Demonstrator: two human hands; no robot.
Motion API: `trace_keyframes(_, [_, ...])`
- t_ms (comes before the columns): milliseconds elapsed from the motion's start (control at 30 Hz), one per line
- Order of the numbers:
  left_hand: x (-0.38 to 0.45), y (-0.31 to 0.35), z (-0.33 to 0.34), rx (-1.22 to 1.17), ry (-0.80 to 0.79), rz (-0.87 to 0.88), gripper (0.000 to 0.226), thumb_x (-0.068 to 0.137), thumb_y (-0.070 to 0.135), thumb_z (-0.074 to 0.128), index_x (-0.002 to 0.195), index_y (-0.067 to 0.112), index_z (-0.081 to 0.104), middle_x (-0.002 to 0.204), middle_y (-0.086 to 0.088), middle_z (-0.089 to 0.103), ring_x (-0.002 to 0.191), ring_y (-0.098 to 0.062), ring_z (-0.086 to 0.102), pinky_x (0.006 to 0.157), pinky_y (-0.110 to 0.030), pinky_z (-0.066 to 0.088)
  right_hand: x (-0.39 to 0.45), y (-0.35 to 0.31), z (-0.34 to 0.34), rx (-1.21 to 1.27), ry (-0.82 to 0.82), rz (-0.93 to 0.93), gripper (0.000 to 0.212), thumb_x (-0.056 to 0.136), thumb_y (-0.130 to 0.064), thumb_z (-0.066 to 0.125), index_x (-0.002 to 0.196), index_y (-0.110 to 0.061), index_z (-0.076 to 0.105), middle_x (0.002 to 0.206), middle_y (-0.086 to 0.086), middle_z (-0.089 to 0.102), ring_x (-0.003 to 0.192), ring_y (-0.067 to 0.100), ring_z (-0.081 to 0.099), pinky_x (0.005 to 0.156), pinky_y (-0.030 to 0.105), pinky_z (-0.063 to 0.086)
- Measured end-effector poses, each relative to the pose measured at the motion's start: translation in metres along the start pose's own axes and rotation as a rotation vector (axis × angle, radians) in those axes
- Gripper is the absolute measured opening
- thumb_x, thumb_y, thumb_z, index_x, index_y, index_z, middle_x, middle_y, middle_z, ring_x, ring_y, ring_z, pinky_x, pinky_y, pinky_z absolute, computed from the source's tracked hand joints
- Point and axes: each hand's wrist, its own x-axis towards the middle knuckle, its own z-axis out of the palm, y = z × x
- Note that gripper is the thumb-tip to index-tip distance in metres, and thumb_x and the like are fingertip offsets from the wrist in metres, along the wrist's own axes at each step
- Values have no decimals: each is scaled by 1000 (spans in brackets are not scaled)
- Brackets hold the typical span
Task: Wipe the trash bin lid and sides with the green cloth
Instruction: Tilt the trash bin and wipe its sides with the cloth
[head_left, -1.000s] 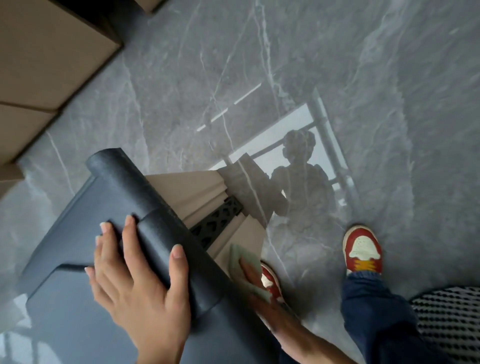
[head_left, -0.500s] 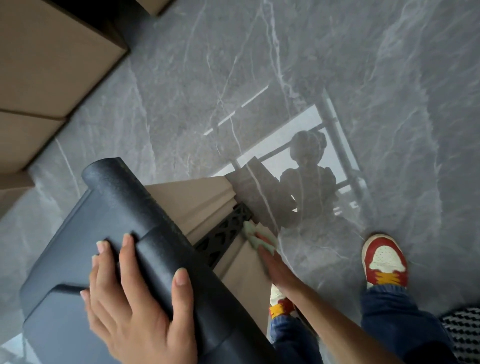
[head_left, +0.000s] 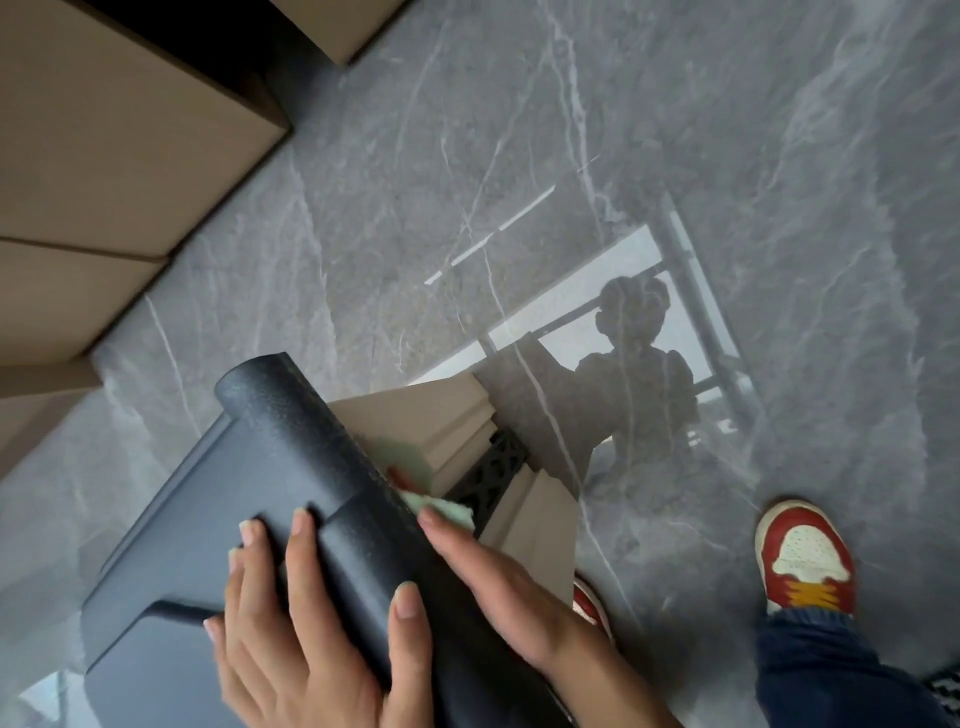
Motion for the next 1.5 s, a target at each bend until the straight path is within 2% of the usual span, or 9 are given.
trace_keyframes(167, [7, -5, 2, 0, -1, 57, 71, 84, 53, 41, 143, 14, 49, 141, -30, 52, 137, -25, 48, 104, -72, 36, 72, -10, -8, -570, 38, -303, 42, 109, -33, 26, 145, -53, 25, 151, -44, 11, 139, -28, -3, 125, 27, -4])
trace_keyframes(300, [6, 2, 3, -3, 36, 62, 68, 86, 52, 42, 141, 13, 51, 143, -14, 52, 137, -23, 47, 100, -74, 38, 123, 19, -42, -605, 233, -345, 44, 104, -48, 31, 148, -56, 30, 165, -22, 18, 153, 0, 9, 127, 45, 7])
trace_keyframes(500, [-5, -5, 0, 40, 3, 58, 72, 83, 44, 42, 136, -3, 52, 145, -29, 48, 132, -46, 47, 105, -71, 34, 132, 20, -75, -432, 376, -34, 64, 97, -52, 37, 157, -38, 20, 166, -13, 21, 153, 12, 18, 124, 33, 15])
trace_keyframes(667, [4, -6, 1, -11, 10, 79, 69, 85, 51, 41, 142, 12, 50, 146, -17, 49, 134, -30, 49, 103, -73, 35, 93, 8, -45, -402, 150, -106, 50, 97, -58, 35, 144, -65, 20, 163, -30, 7, 153, 0, 0, 126, 37, 3])
trace_keyframes(833, [-5, 8, 7, -28, 73, -15, 61, 90, 38, 42, 131, -5, 56, 140, -30, 52, 129, -48, 51, 106, -70, 35, 55, -3, -21, -253, -81, -138, 53, 99, -46, 36, 151, -47, 26, 163, -28, 13, 152, -7, 3, 128, 34, 1])
trace_keyframes(933, [-7, 4, 13, 20, 121, -20, 54, 93, 37, 42, 137, 8, 54, 146, -20, 51, 136, -38, 48, 111, -64, 32, 57, -12, -14, -383, -97, -159, 44, 104, -46, 32, 130, -79, 23, 155, -44, 12, 149, -12, -2, 128, 35, -1])
trace_keyframes(1200, [-9, -8, 5, 24, 23, 74, 63, 82, 30, 48, 135, -5, 53, 144, -31, 48, 131, -46, 47, 106, -70, 35, 104, -8, -38, -388, 113, -207, 47, 109, -20, 33, 122, -64, 32, 145, -40, 19, 115, -45, 17, 96, -12, 15])
trace_keyframes(1333, [-7, -4, 4, 62, -5, 62, 68, 80, 35, 44, 133, -7, 53, 142, -33, 49, 129, -49, 48, 104, -72, 36, 122, 3, -66, -435, 233, -123, 45, 107, -37, 32, 147, -57, 24, 156, -34, 17, 142, -17, 16, 123, 17, 9])
trace_keyframes(1500, [-6, -9, 0, 35, -36, 72, 74, 93, 55, 34, 138, -1, 48, 146, -32, 44, 132, -49, 44, 108, -72, 31, 112, 16, -107, -493, 362, 198, 72, 89, -68, 38, 154, -40, 27, 160, -12, 30, 148, 14, 31, 124, 36, 20])
